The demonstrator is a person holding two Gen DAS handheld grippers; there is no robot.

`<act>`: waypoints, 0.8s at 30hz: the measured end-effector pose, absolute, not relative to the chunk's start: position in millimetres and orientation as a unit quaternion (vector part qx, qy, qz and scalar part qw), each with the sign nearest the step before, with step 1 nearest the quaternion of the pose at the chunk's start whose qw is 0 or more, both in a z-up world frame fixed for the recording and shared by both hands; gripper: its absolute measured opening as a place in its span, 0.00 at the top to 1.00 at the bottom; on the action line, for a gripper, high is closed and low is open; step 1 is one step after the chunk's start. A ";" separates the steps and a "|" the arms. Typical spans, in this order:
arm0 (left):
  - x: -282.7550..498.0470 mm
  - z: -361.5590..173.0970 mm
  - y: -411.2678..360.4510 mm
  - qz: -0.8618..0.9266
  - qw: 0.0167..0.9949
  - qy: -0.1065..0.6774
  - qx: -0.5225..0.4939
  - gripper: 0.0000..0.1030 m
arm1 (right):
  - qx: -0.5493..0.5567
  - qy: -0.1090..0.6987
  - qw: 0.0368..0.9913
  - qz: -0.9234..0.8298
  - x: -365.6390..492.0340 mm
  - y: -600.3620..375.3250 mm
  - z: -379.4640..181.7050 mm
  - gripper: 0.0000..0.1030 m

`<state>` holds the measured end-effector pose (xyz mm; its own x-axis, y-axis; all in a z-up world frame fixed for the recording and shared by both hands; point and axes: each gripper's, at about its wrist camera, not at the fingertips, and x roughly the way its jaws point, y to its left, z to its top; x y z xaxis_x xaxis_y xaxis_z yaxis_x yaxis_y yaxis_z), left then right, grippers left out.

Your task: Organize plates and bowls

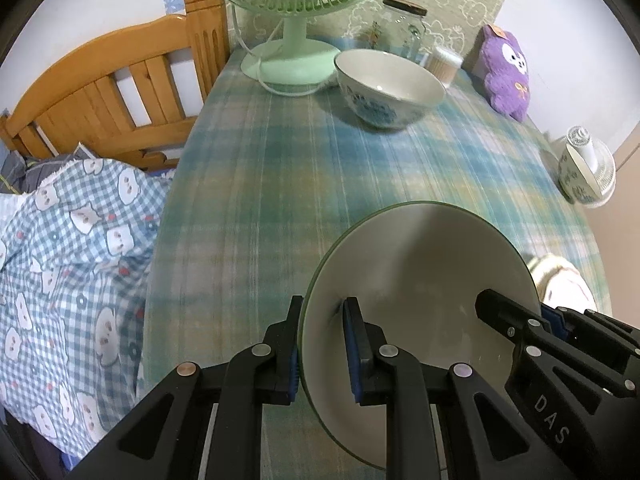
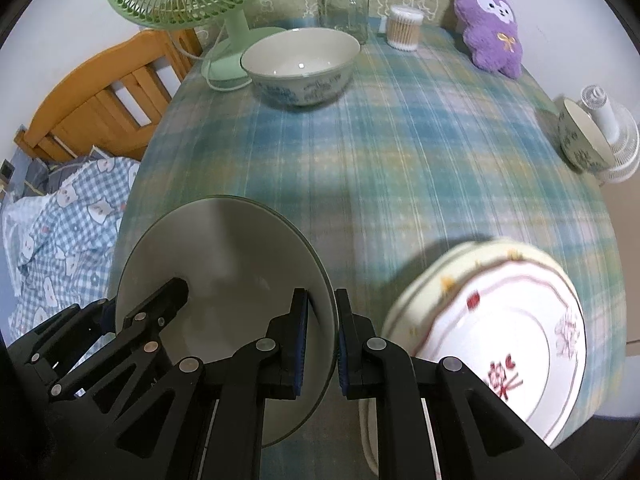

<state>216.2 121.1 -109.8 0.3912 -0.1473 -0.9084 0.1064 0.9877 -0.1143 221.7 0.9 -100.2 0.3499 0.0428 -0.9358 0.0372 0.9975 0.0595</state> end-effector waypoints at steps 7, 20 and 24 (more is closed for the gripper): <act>191.3 -115.5 115.0 -0.082 0.828 0.555 -0.014 0.84 | 0.037 0.580 0.814 -0.005 194.9 -4.1 -106.9 0.85; 170.3 -121.0 109.4 -0.094 0.818 0.567 -0.012 0.84 | 0.036 0.584 0.811 -0.018 176.1 -10.1 -109.5 0.85; 169.6 -122.6 108.5 -0.094 0.817 0.569 -0.010 0.84 | 0.032 0.583 0.812 -0.015 176.2 -9.8 -109.7 0.85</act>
<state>169.6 108.5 -122.6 0.3361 -0.1645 -0.9273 0.1412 0.9823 -0.1231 176.2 -9.8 -109.7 0.3196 0.0124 -0.9475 0.0626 0.9975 0.0342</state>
